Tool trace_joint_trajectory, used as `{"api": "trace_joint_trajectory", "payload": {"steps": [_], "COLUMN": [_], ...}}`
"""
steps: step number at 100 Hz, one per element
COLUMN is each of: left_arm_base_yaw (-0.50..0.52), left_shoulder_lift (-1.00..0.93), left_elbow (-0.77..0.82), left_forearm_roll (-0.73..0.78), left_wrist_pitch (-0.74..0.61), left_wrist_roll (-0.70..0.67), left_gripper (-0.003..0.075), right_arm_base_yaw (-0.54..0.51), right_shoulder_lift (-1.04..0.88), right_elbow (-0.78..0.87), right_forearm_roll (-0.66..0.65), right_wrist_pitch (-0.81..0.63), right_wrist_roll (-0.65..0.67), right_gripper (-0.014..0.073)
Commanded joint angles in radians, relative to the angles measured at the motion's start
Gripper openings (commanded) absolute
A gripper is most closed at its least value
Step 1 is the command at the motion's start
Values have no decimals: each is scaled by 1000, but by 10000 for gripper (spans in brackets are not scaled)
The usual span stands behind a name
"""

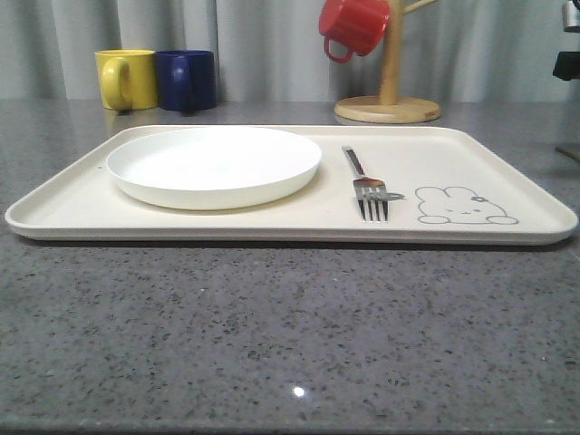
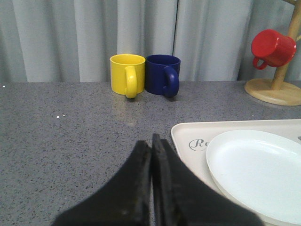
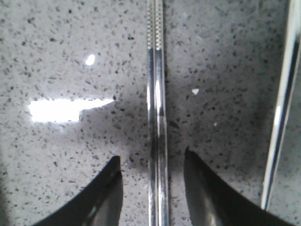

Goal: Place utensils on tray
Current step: 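Grasp the silver chopsticks with the right gripper, then lower the chopsticks onto the tray next to the fork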

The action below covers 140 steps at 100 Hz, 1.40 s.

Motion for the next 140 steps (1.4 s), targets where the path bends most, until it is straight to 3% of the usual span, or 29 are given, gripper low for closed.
{"api": "trace_joint_trajectory", "payload": {"steps": [1,57,67,81,88,119,140], "left_arm_base_yaw": [-7,-7,-7,-7,-7,-7,-7], "left_shoulder_lift": [0,0,0,0,0,0,0], "left_elbow": [-28,-28,-28,-28,-28,-28,-28], "left_forearm_roll": [0,0,0,0,0,0,0], "left_wrist_pitch": [-77,-77,-77,-77,-77,-77,-77], "left_wrist_roll": [-9,-9,-9,-9,-9,-9,-9], "left_gripper": [-18,-18,-18,-18,-18,-18,-18], "right_arm_base_yaw": [-5,-5,-5,-5,-5,12,127], "right_shoulder_lift": [-39,-1,-1,-1,-2,-78,-187], "right_elbow": [-22,-22,-22,-22,-22,-22,-22], "right_forearm_roll": [-11,-11,-11,-11,-10,-6,0], "right_wrist_pitch": [-4,1,2,9,7,-1,-35], "right_wrist_roll": [-12,-12,-12,-9,0,98,213], "right_gripper": [330,325,246,14,-47,-45,-45]}}
